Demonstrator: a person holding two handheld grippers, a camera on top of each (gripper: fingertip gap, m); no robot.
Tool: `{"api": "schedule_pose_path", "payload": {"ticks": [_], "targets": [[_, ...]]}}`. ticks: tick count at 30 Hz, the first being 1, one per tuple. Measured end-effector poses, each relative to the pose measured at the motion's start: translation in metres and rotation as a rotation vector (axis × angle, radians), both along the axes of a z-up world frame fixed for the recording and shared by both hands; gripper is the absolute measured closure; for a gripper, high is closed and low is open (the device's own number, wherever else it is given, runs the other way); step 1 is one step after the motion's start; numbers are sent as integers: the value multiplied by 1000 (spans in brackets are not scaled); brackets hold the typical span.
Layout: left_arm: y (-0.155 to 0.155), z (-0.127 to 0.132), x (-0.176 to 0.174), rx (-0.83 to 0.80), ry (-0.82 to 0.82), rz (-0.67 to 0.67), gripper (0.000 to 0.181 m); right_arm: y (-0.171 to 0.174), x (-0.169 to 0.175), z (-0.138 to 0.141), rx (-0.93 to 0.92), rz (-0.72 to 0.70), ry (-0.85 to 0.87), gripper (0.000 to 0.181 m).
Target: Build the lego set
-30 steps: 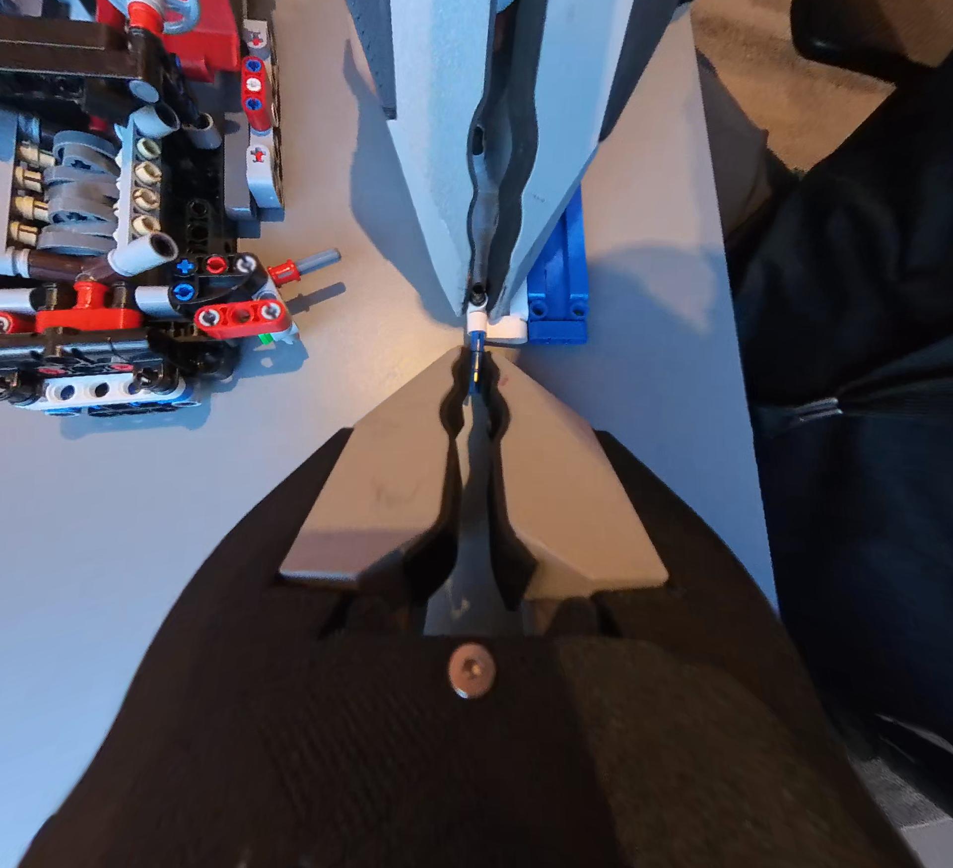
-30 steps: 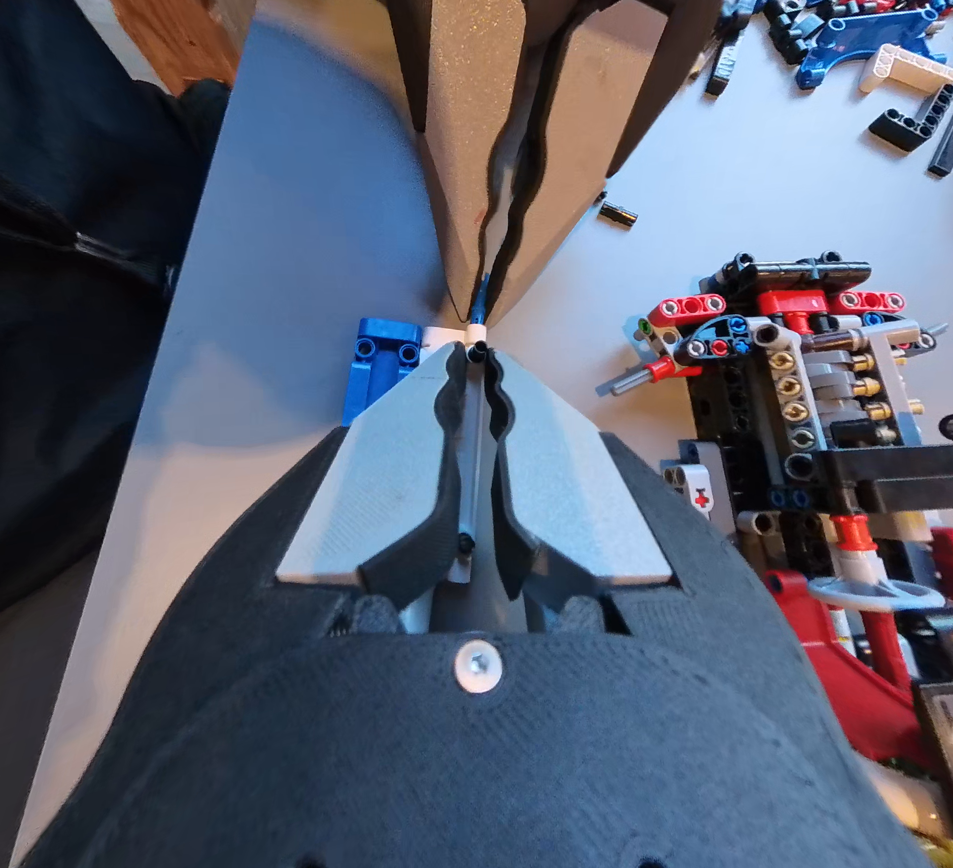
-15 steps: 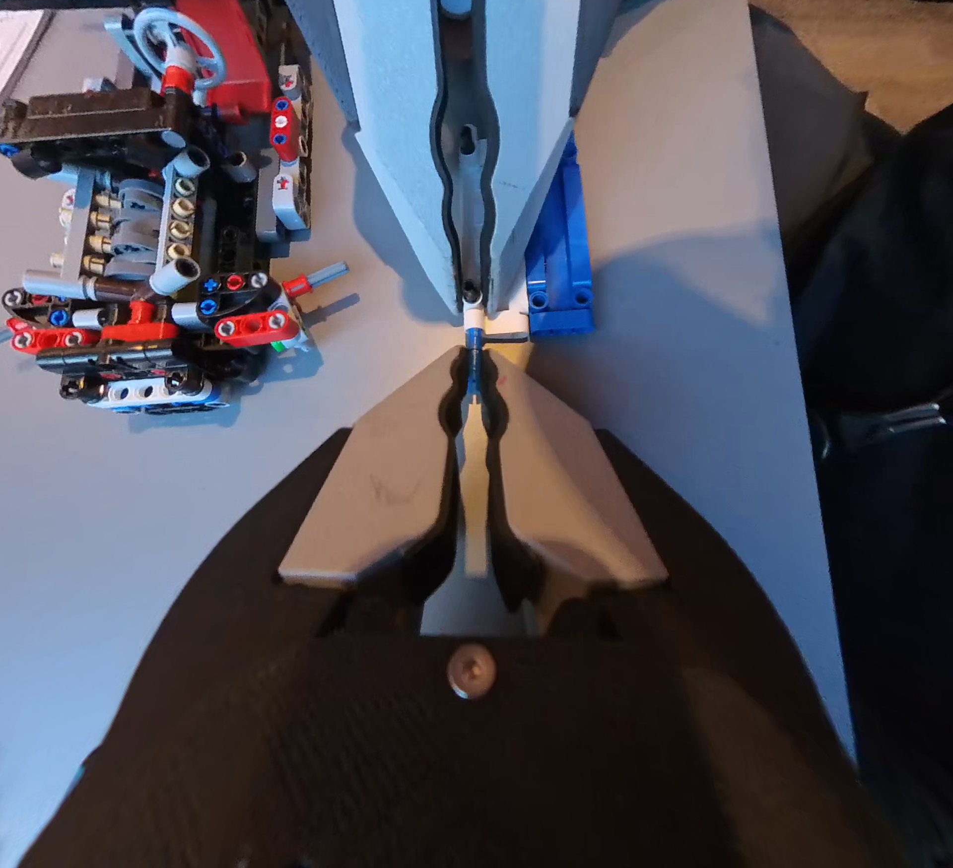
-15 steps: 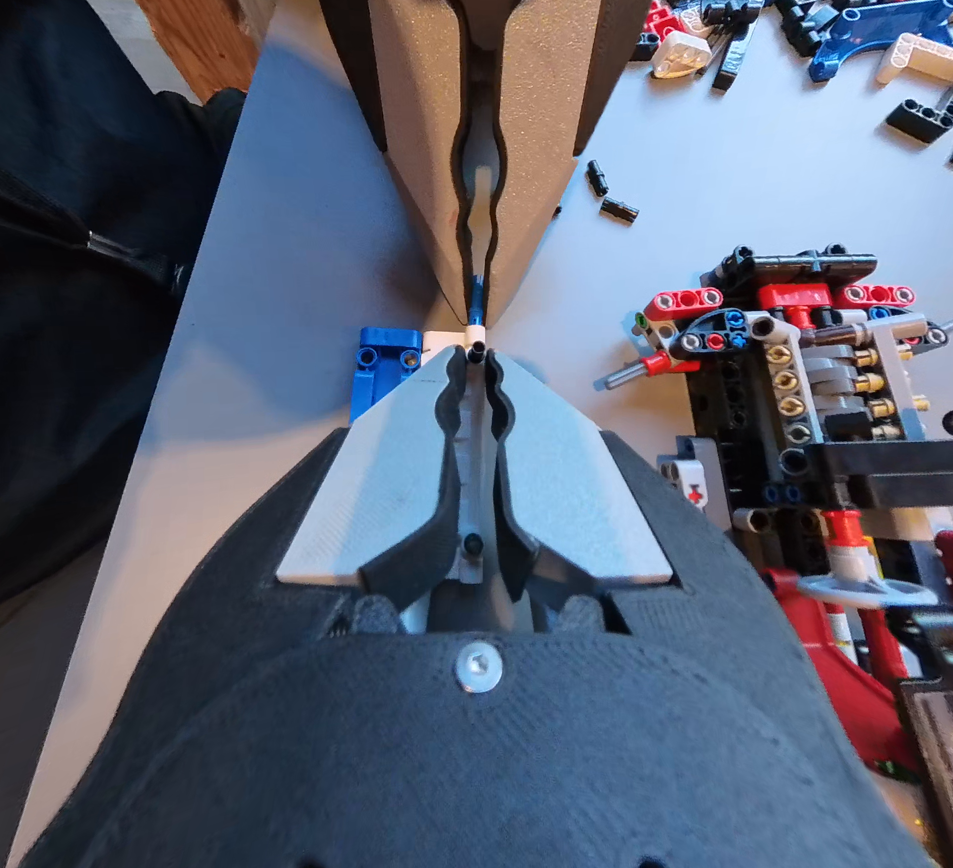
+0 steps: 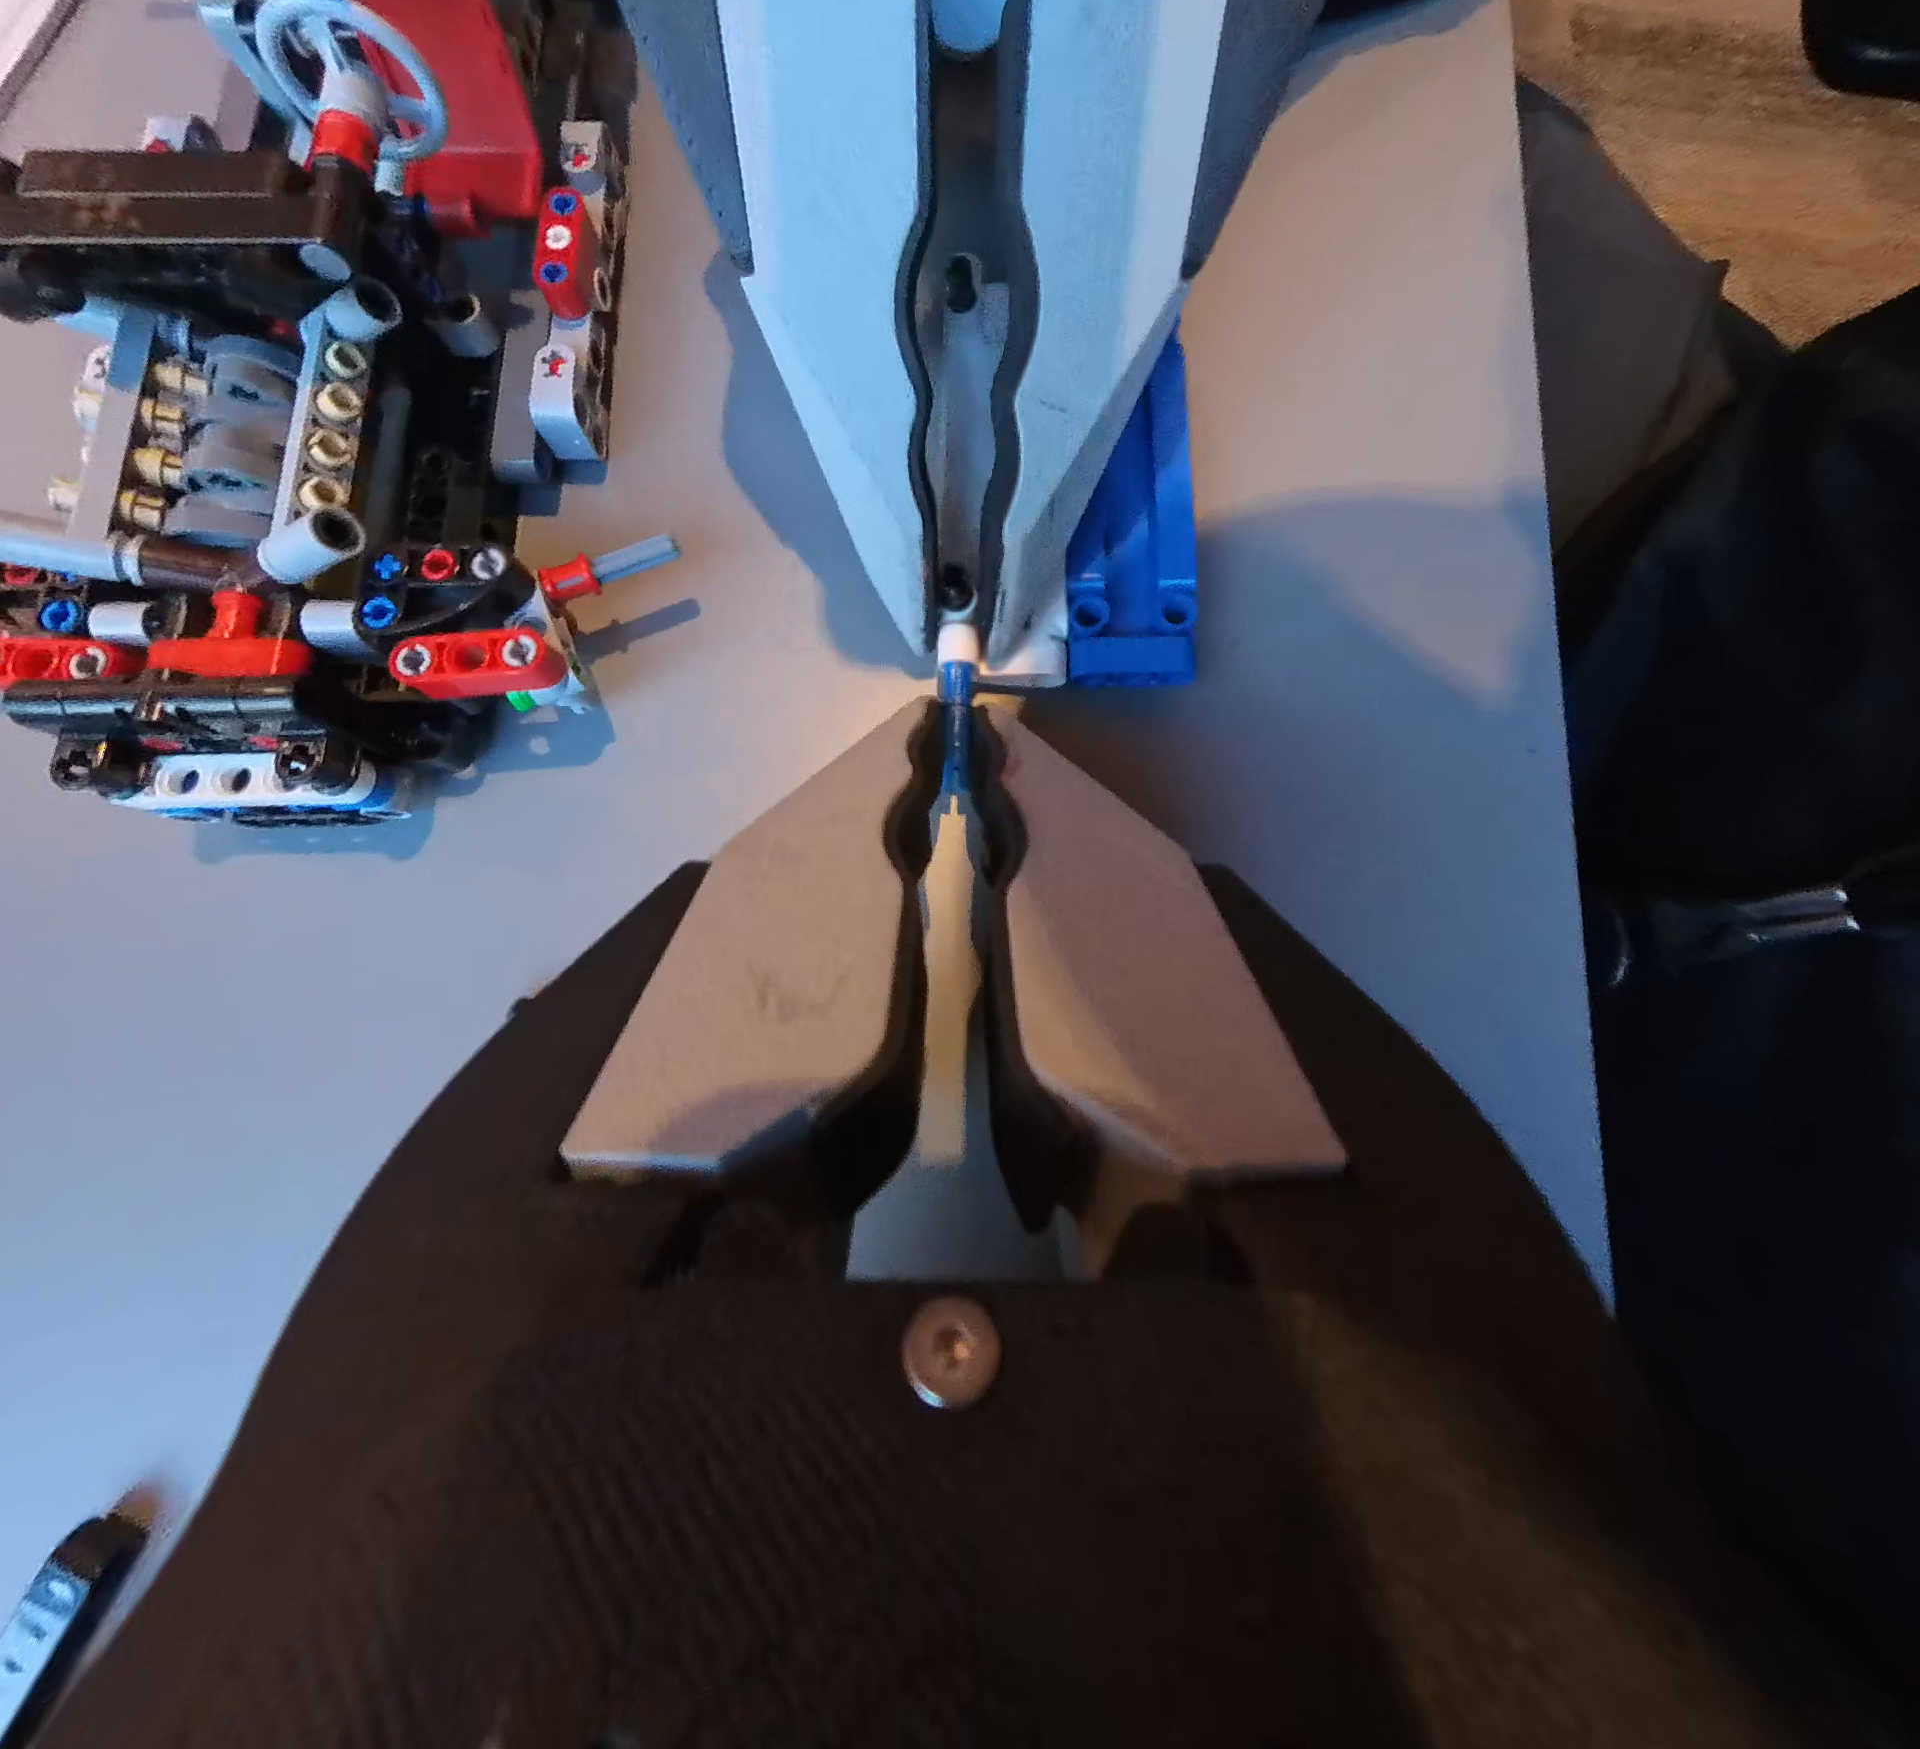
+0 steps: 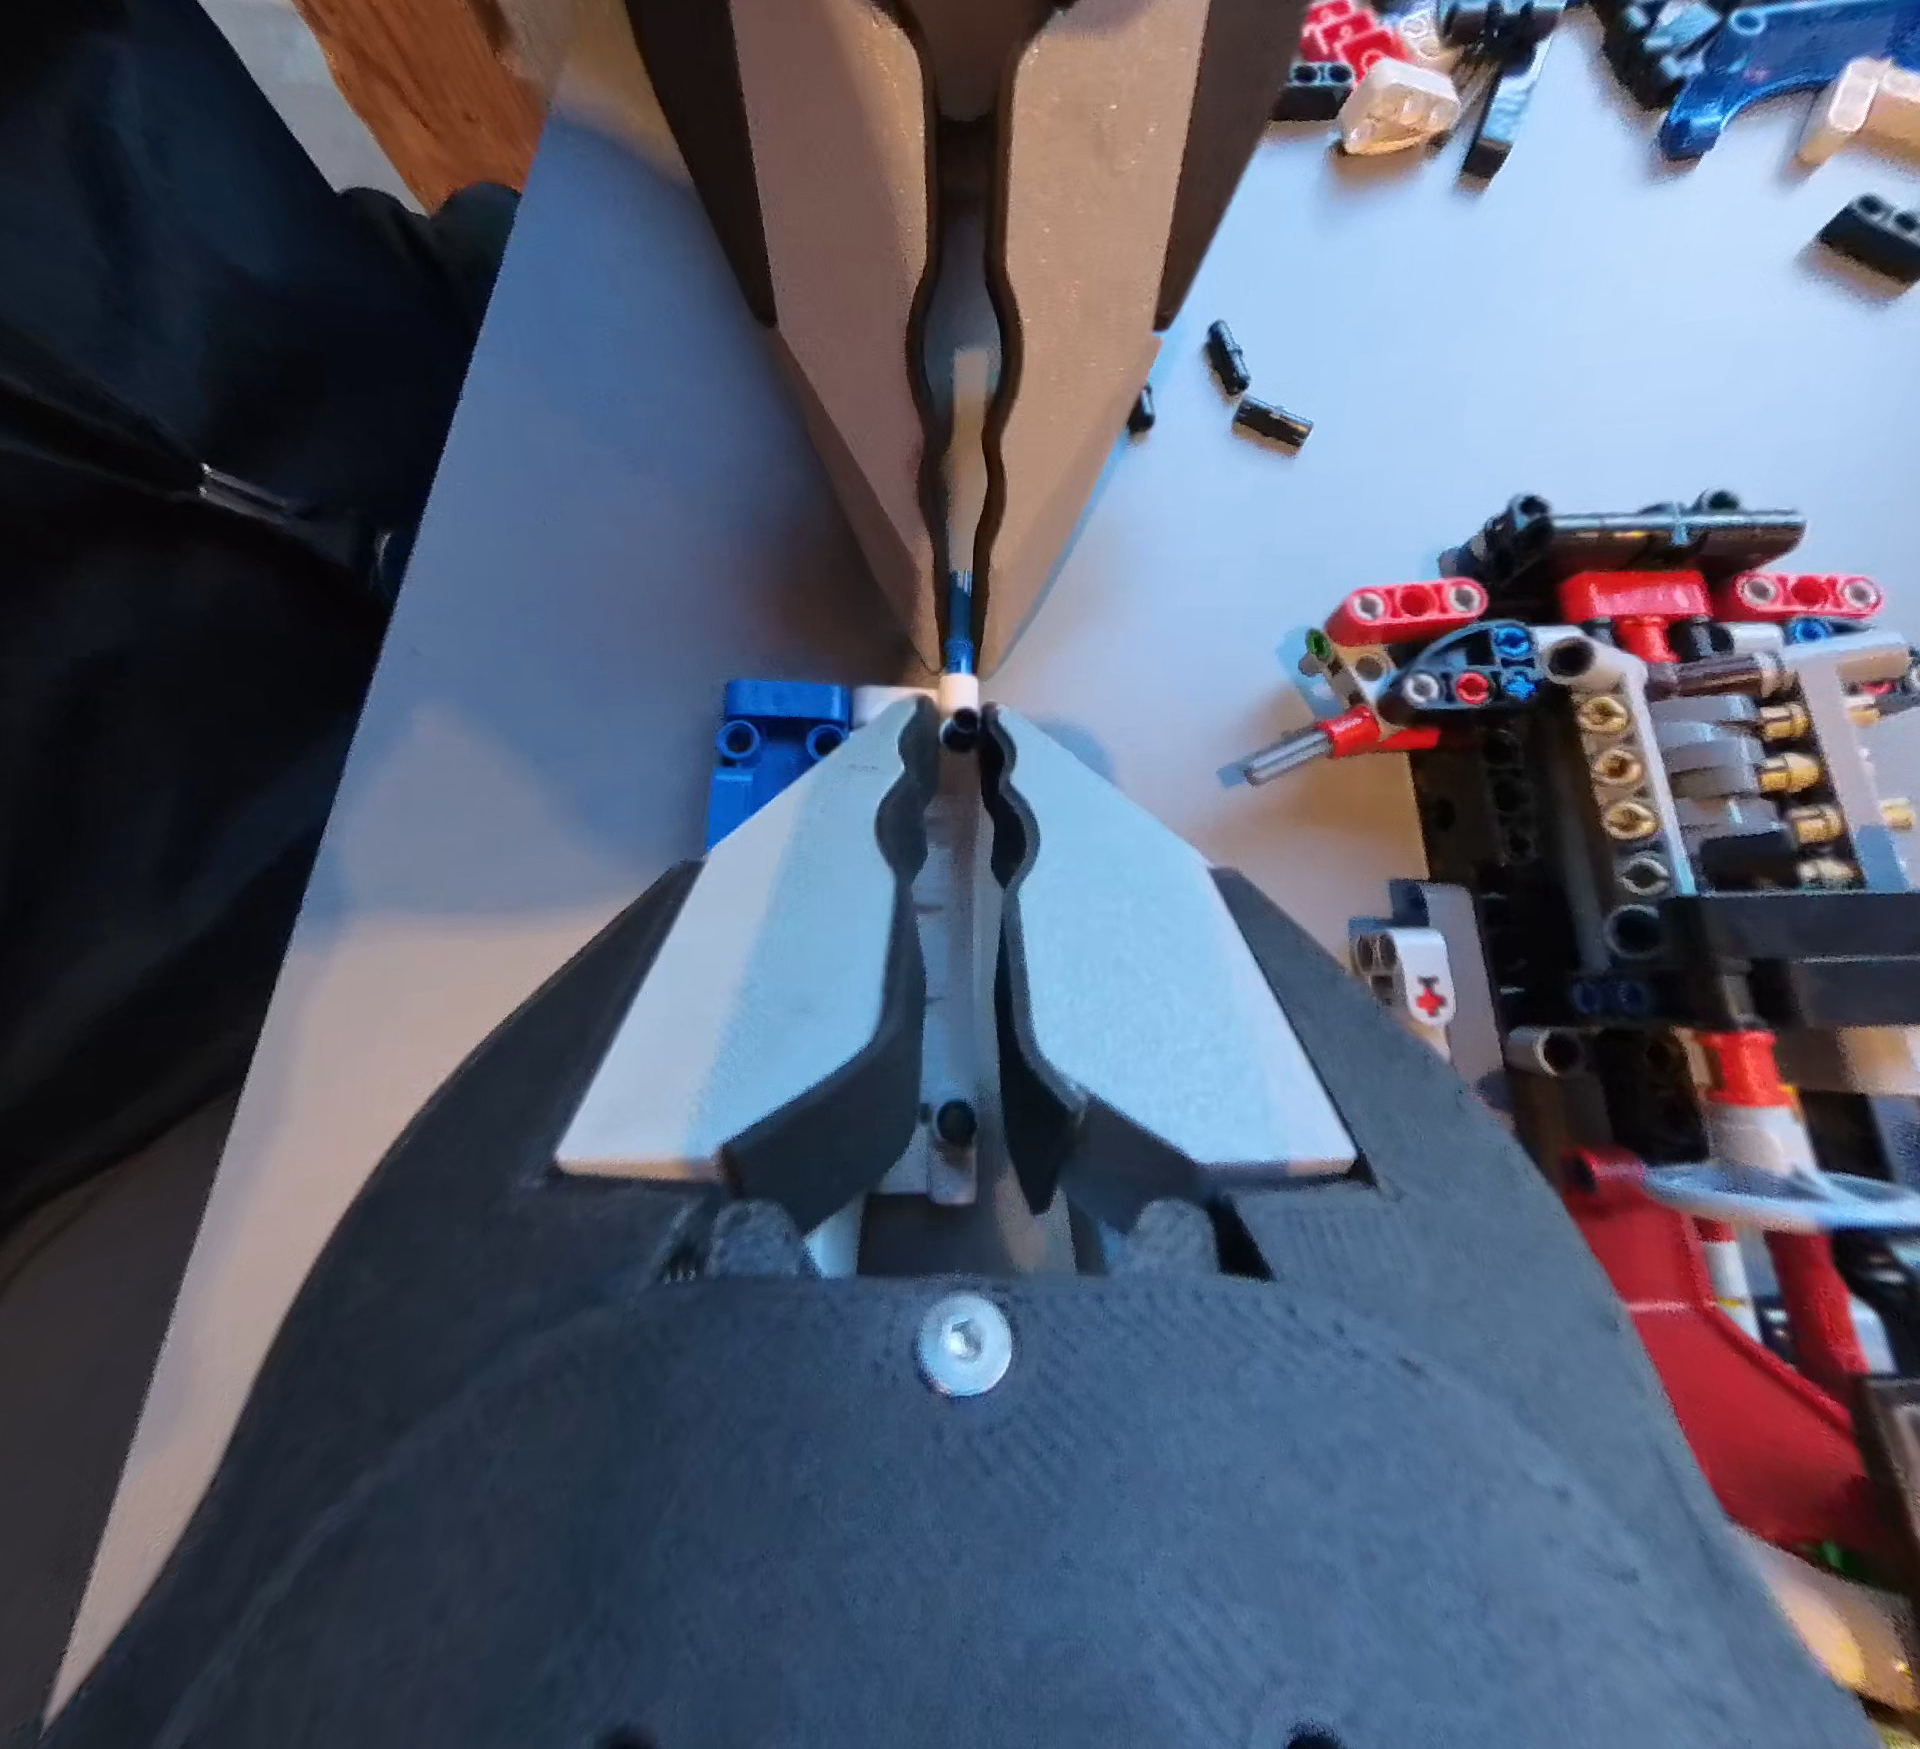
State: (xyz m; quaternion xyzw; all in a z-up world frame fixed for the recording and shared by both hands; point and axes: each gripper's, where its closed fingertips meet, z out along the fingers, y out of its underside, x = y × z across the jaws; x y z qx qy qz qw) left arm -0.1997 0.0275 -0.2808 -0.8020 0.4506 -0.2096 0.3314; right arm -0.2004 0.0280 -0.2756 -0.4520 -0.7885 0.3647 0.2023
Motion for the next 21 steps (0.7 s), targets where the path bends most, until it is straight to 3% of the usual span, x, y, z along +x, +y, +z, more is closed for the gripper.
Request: {"api": "schedule_pose_path", "payload": {"ticks": [11,21], "targets": [[0,0,2,-19,-11,3,180,-1,2,-1,-7,-1,-11,176],[-1,0,4,-28,-8,-77,181,-1,3,-1,57,2,26,176]]}}
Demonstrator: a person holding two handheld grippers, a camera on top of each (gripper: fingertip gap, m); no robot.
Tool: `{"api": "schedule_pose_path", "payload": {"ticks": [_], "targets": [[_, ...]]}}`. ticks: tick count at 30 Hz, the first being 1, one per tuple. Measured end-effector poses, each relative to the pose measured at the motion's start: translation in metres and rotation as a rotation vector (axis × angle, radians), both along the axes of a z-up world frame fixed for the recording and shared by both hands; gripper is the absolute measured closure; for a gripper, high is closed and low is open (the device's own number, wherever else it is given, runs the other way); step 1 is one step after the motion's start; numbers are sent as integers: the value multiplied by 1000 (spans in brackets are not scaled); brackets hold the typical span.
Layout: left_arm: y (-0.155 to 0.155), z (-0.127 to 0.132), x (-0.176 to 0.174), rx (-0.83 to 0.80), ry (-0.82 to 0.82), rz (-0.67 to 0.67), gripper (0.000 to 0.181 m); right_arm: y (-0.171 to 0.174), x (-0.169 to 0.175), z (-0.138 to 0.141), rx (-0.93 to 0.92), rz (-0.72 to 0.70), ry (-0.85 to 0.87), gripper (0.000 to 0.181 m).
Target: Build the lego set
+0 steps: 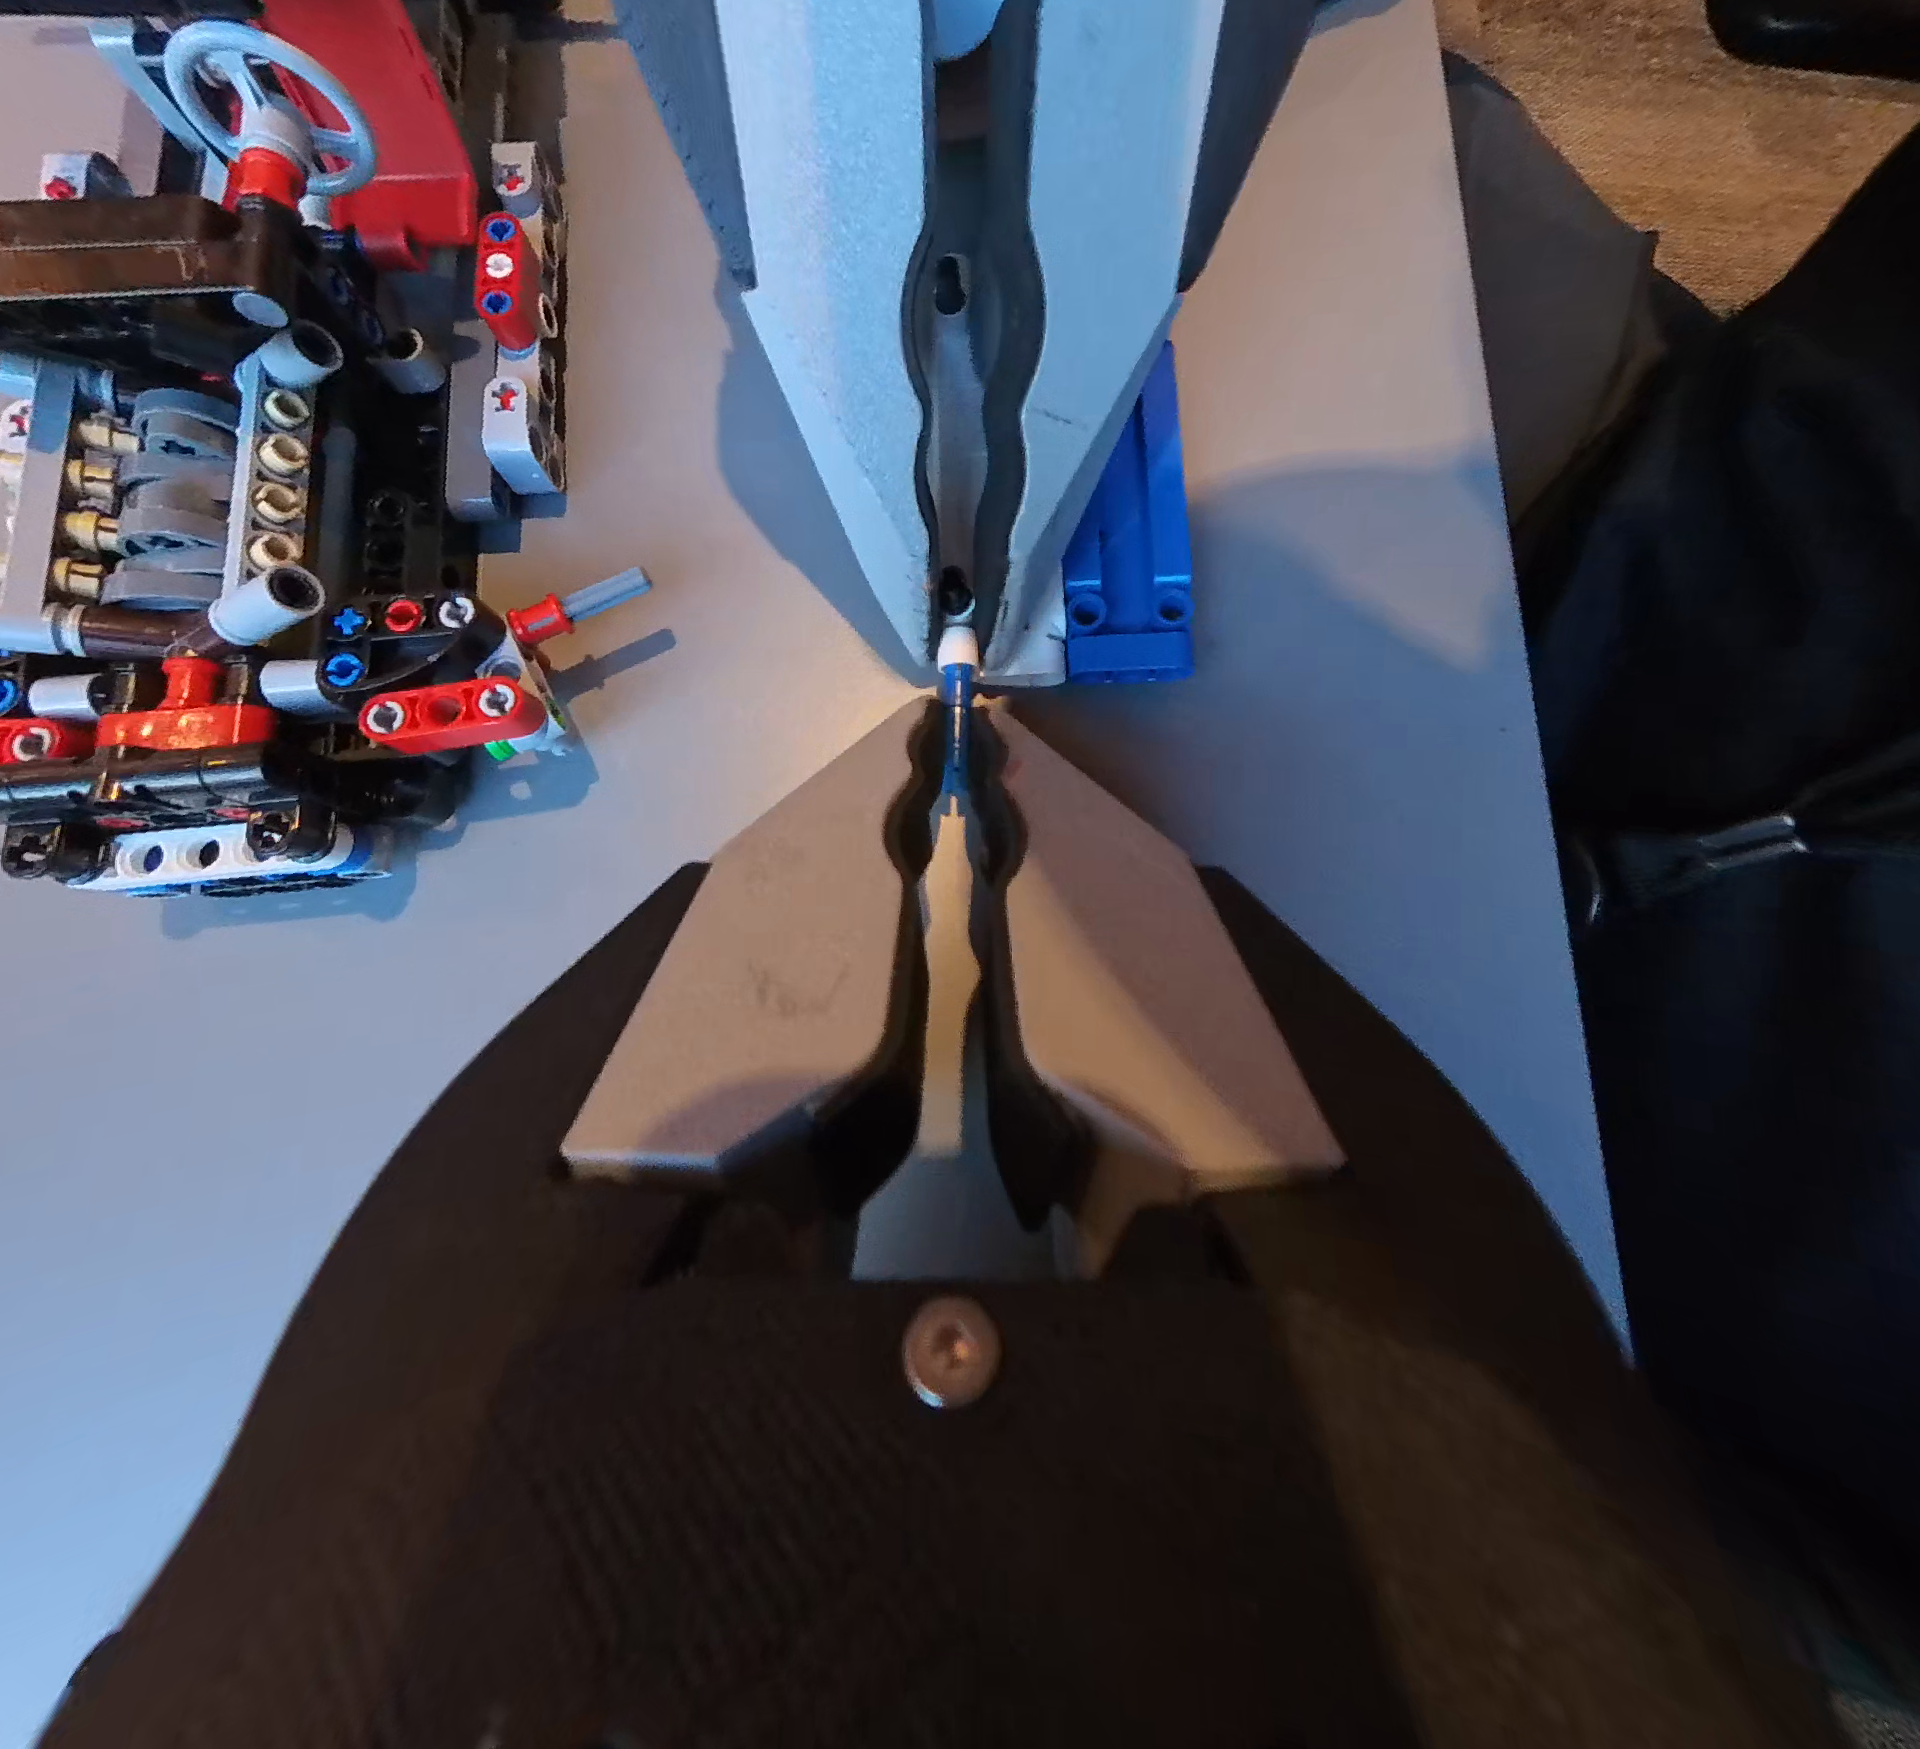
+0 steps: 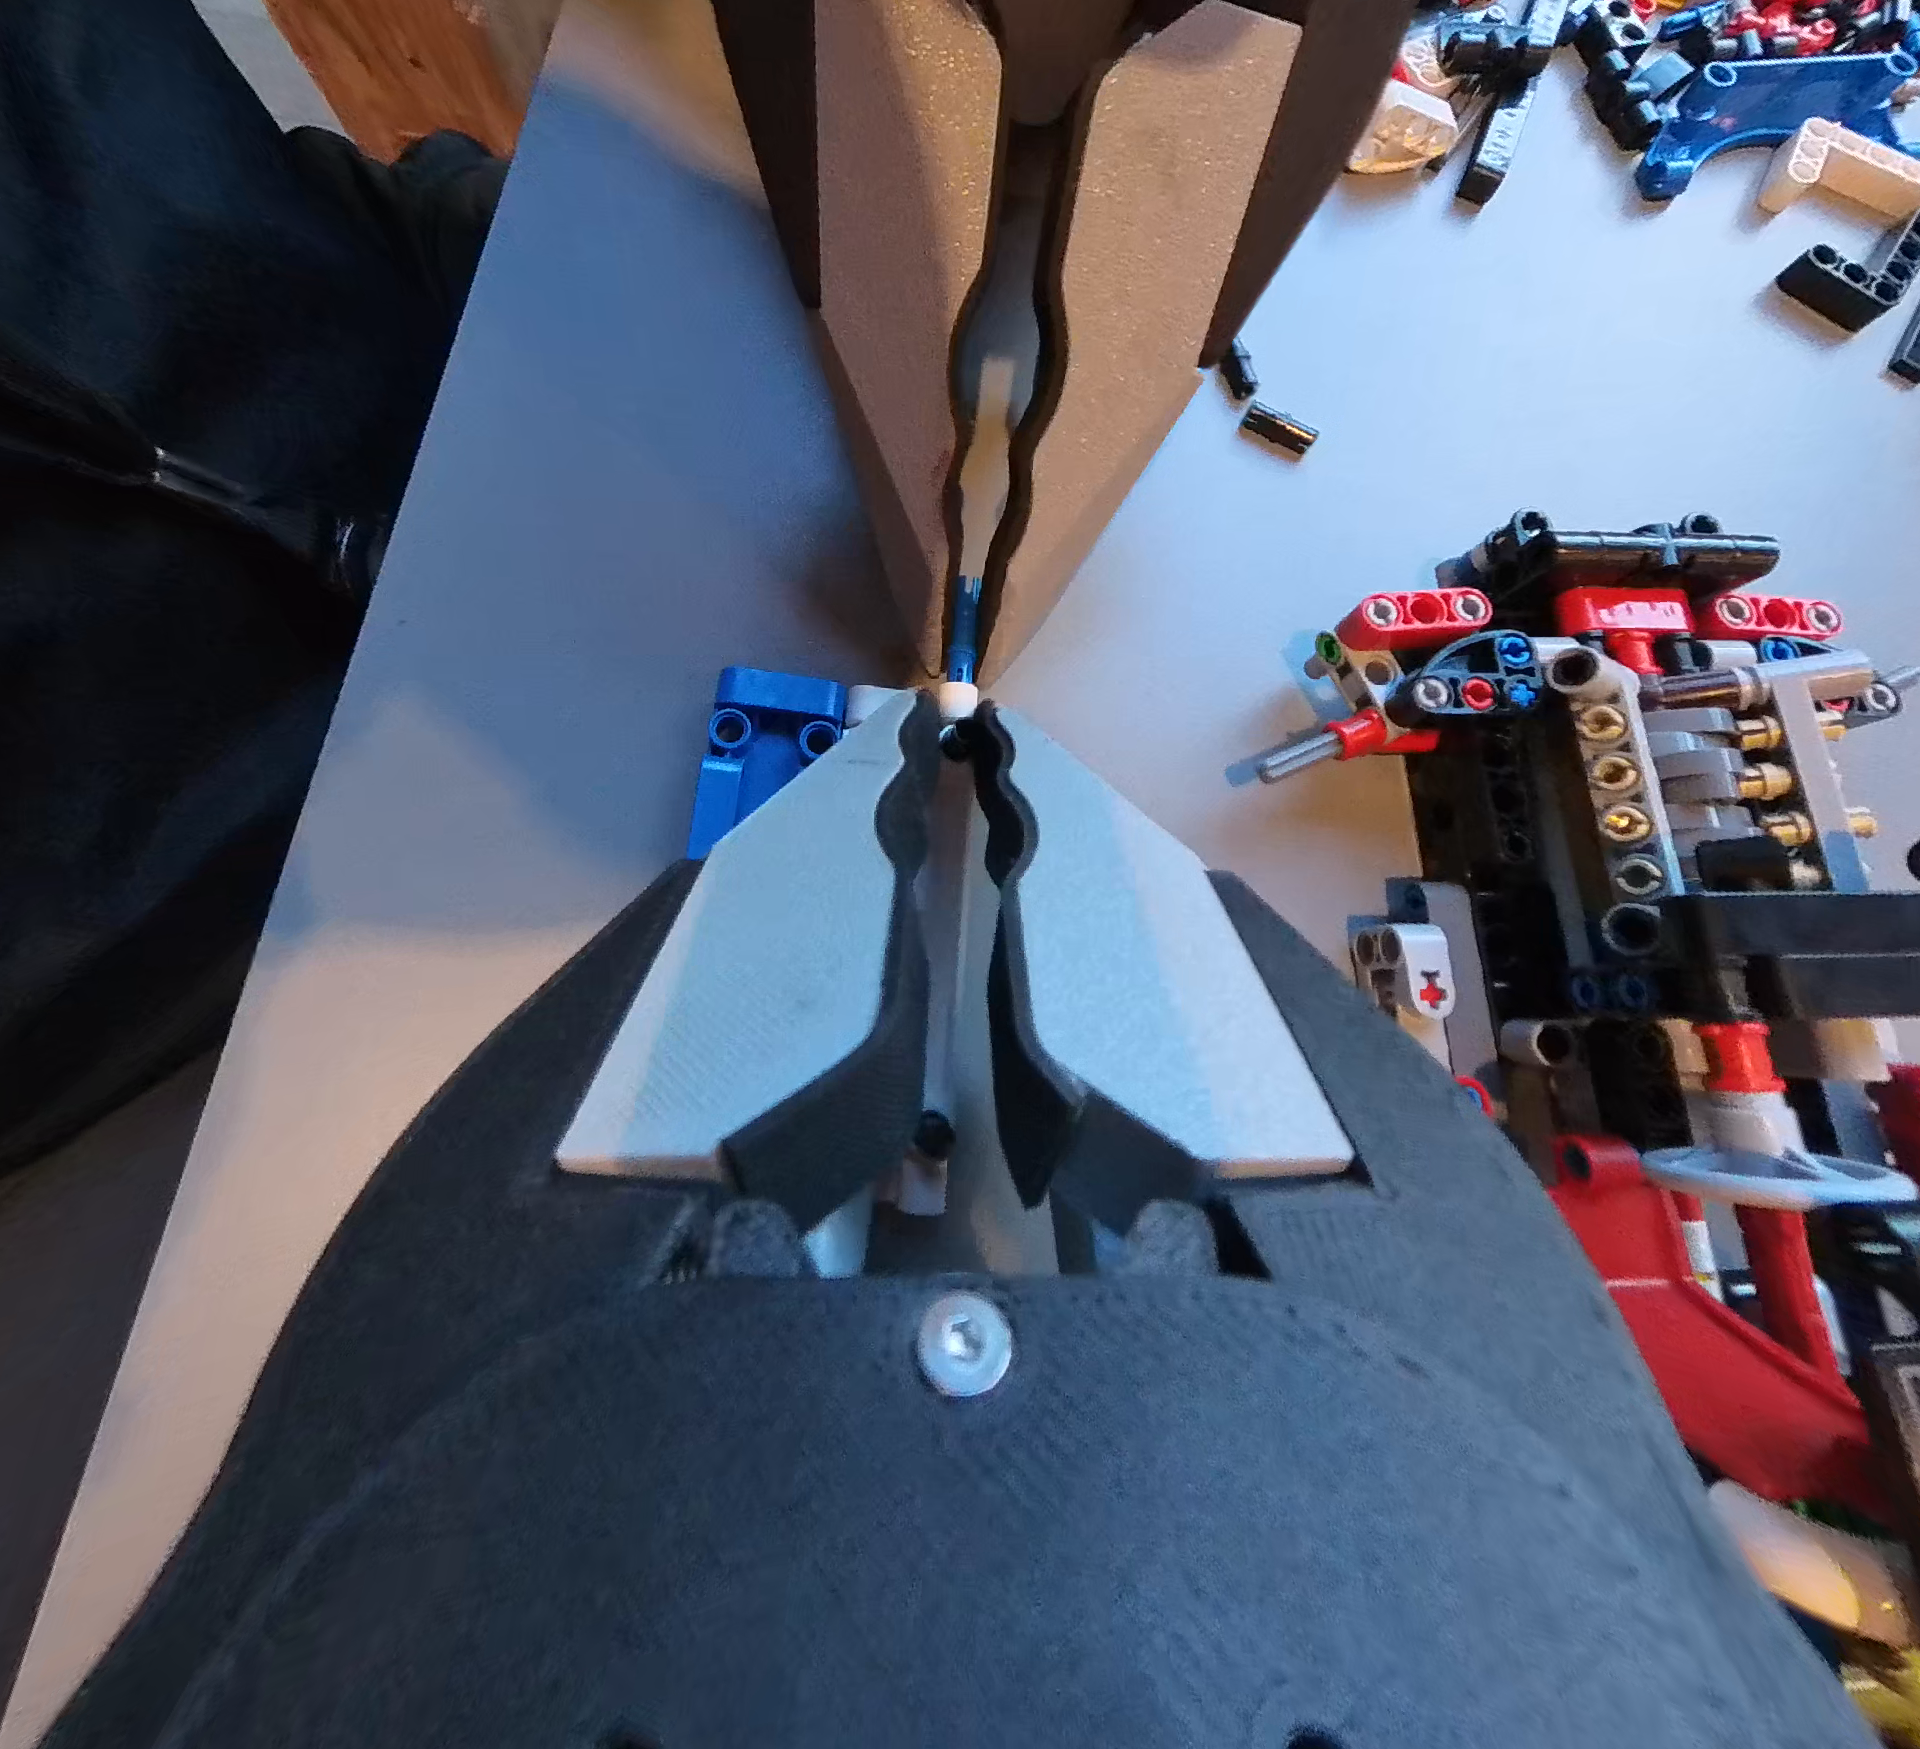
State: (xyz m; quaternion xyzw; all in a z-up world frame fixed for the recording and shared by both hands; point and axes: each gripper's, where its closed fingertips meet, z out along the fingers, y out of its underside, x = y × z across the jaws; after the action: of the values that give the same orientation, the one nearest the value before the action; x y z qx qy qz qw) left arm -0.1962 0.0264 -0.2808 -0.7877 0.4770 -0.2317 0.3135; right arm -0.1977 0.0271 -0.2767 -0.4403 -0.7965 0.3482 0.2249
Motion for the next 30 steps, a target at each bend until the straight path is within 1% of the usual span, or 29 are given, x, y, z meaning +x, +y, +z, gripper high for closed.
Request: {"api": "schedule_pose_path", "payload": {"ticks": [9,13,15,18,21,23,27,30], "targets": [[1,0,1,10,25,19,180,0,1,0,9,3,0,176],[1,0,1,74,163,-24,180,-1,2,0,25,10,9,176],[1,0,1,115,195,-52,180,-1,2,0,32,18,15,176],[0,0,1,109,152,-74,180,-2,3,0,23,24,15,176],[0,-1,1,73,143,-63,180,-1,2,0,11,14,13,176],[0,-1,0,-9,129,-18,180,0,2,0,-14,4,-3,176],[1,-1,1,-25,119,49,181,1,2,0,-42,-6,-24,176],[1,0,2,-81,26,96,180,1,3,0,-33,-6,-20,176]]}}
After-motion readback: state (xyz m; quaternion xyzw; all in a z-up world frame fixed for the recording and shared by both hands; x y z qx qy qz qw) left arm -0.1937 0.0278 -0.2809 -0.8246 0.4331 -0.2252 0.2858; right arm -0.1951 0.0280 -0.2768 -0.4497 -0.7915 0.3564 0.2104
